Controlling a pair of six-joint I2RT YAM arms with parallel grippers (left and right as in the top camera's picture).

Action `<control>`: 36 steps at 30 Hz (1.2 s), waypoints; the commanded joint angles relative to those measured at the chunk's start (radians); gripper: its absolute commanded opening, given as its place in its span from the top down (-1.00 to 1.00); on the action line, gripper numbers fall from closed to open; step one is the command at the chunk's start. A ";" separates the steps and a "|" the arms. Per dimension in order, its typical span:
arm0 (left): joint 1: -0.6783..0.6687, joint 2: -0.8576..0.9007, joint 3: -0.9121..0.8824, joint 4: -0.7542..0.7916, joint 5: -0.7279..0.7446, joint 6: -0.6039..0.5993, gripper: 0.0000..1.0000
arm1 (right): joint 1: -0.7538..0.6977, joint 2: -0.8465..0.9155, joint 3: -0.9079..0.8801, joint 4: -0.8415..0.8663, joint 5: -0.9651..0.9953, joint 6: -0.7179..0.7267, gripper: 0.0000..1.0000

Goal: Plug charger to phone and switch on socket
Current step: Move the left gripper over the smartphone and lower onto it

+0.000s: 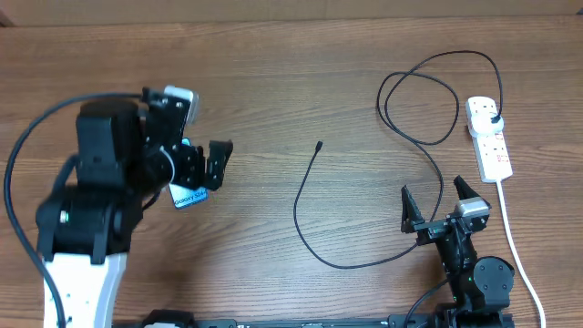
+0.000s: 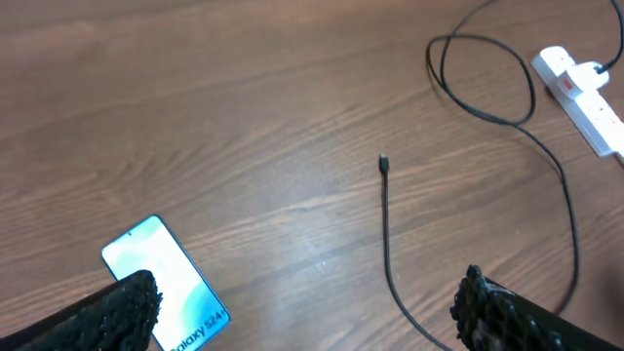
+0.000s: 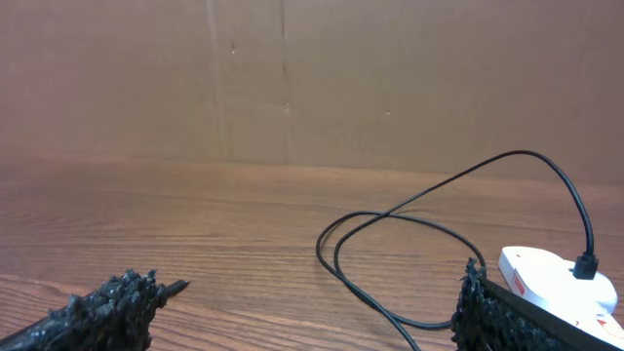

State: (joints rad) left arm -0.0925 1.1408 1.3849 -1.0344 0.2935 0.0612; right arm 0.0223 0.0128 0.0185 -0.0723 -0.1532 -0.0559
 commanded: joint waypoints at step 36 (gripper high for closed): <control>0.113 0.644 0.043 -0.059 -0.434 -0.608 -0.99 | 0.006 -0.010 -0.011 0.003 -0.005 0.002 -1.00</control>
State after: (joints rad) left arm -0.0059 1.7420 1.4117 -1.1000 -0.0990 -0.5121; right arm 0.0223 0.0128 0.0185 -0.0727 -0.1535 -0.0551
